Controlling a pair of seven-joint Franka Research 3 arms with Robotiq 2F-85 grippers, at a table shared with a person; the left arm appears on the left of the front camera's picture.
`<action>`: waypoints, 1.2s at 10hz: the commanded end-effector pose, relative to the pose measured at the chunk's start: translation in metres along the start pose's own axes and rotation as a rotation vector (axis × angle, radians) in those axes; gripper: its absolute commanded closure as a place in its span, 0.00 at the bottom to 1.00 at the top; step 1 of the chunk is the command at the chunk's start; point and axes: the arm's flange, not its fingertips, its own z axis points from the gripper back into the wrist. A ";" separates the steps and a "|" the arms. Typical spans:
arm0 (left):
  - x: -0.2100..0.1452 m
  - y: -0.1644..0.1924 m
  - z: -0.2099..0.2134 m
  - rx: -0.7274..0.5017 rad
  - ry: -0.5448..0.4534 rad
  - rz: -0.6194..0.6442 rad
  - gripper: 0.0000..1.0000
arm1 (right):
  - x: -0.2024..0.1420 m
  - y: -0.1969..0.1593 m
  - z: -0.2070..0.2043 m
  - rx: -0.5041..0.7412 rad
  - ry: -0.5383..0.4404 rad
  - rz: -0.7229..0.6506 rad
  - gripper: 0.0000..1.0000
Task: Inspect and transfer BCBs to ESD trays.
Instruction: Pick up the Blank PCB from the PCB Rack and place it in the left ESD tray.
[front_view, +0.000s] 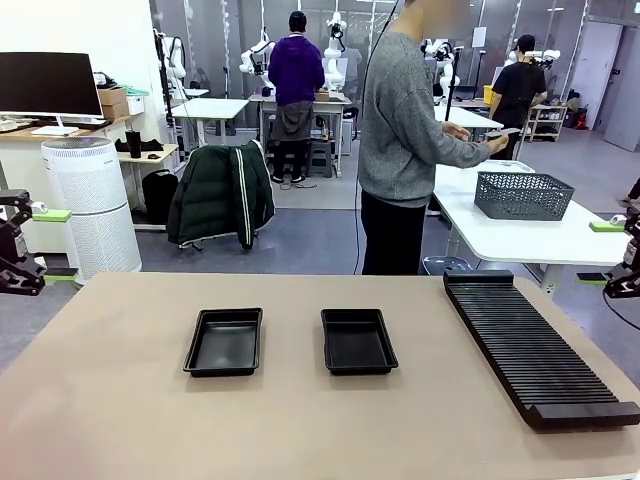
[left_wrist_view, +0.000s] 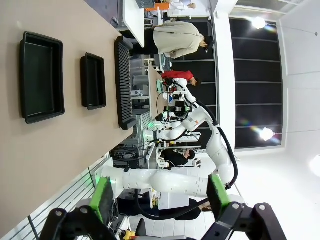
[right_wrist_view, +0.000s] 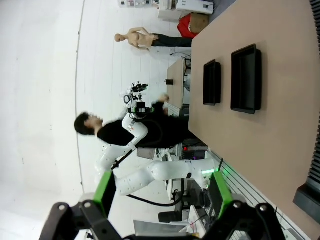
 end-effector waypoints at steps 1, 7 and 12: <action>0.002 0.000 0.003 -0.019 0.013 -0.037 0.00 | 0.004 0.003 0.002 0.034 0.034 0.019 0.00; 0.005 -0.001 0.007 -0.028 0.023 -0.080 0.00 | 0.000 0.003 0.003 0.017 0.082 0.039 0.00; 0.003 -0.001 0.007 -0.029 0.036 -0.085 0.00 | -0.002 0.004 0.003 0.017 0.083 0.058 0.00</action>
